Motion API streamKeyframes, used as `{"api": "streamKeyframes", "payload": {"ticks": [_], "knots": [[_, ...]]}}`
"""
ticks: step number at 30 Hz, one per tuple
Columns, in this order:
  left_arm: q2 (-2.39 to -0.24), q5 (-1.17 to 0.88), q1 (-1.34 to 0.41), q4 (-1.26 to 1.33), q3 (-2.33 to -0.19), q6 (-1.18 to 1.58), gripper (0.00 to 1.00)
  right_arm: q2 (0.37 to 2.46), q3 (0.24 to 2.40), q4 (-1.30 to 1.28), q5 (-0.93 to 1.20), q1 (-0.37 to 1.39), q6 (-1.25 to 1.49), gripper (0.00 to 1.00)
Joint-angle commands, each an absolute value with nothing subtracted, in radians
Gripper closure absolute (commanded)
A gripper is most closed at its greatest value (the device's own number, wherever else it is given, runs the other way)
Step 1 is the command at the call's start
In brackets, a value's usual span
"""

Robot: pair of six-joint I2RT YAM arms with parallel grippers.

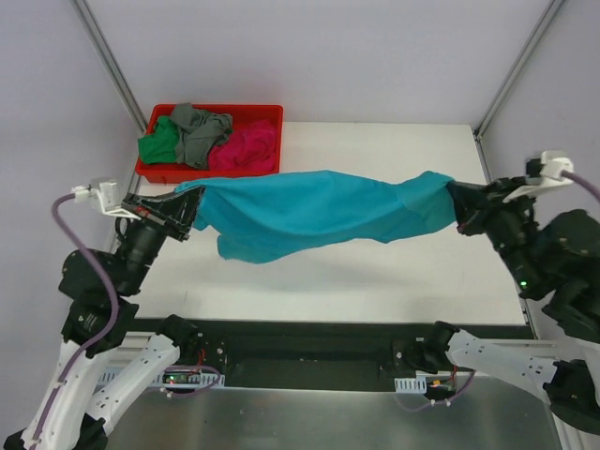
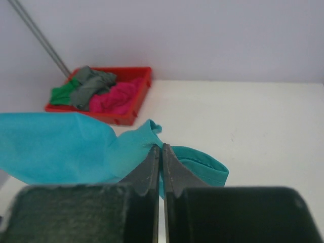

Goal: Fold and stack the t-shirts
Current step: Flatten out the tshirt

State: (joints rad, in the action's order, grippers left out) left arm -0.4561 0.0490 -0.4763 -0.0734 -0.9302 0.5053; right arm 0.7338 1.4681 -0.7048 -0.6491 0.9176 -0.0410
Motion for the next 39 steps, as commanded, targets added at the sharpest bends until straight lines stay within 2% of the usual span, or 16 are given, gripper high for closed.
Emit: {"api": "streamKeyframes", "payload": {"ticks": [1, 6, 11, 13, 14, 15, 17, 20, 22, 27, 28, 29, 30, 31, 34, 39], "knots": [[-0.439, -0.081, -0.472, -0.051, -1.043, 0.491, 1.00, 0.817, 1.708, -0.770, -0.439, 0.916, -0.129, 0.99], [-0.457, -0.141, -0.472, -0.048, -1.114, 0.486, 1.00, 0.908, 1.867, -0.814, -0.431, 0.916, -0.170, 0.99], [-0.526, -0.006, -0.472, -0.049, -1.013, 0.508, 0.98, 0.992, 1.804, -0.835, -0.827, 0.910, -0.184, 0.99], [-0.584, -0.006, -0.472, -0.055, -0.942, 0.514, 0.83, 1.044, 1.760, -0.833, -0.939, 0.838, -0.201, 0.99], [-0.624, 0.027, -0.472, -0.064, -0.910, 0.506, 0.74, 1.069, 1.728, -0.839, -0.901, 0.749, -0.201, 0.99], [-0.667, 0.085, -0.472, -0.099, -0.882, 0.511, 0.63, 1.101, 1.695, -0.848, -0.818, 0.641, -0.178, 0.99], [-0.756, 0.239, -0.472, -0.185, -0.852, 0.546, 0.32, 1.172, 1.597, -0.833, -0.636, 0.444, -0.137, 0.99], [-0.886, 0.380, -0.466, -0.268, -0.821, 0.595, 0.01, 1.320, 1.451, -0.731, -0.478, 0.258, -0.121, 0.99], [-0.960, 0.365, -0.448, -0.293, -0.815, 0.603, 0.01, 1.429, 1.439, -0.709, -0.404, 0.200, -0.101, 0.78], [-1.094, 0.221, -0.390, -0.305, -0.793, 0.594, 0.01, 1.578, 1.454, -0.683, -0.353, 0.179, -0.083, 0.44], [-1.106, 0.183, -0.377, -0.311, -0.787, 0.592, 0.01, 1.574, 1.442, -0.677, -0.344, 0.181, -0.074, 0.32], [-1.112, 0.161, -0.367, -0.316, -0.778, 0.592, 0.01, 1.560, 1.427, -0.673, -0.327, 0.186, -0.071, 0.14], [-1.112, 0.149, -0.359, -0.314, -0.767, 0.592, 0.01, 1.546, 1.411, -0.675, -0.292, 0.193, -0.066, 0.08], [-1.106, 0.147, -0.353, -0.318, -0.752, 0.597, 0.01, 1.523, 1.385, -0.684, -0.264, 0.210, -0.058, 0.05], [-1.072, 0.150, -0.318, -0.316, -0.713, 0.623, 0.01, 1.425, 1.281, -0.652, -0.198, 0.323, -0.054, 0.04], [-0.967, 0.103, -0.207, -0.325, -0.632, 0.658, 0.01, 1.301, 1.053, -0.461, 0.071, 0.680, 0.024, 0.03]]}}
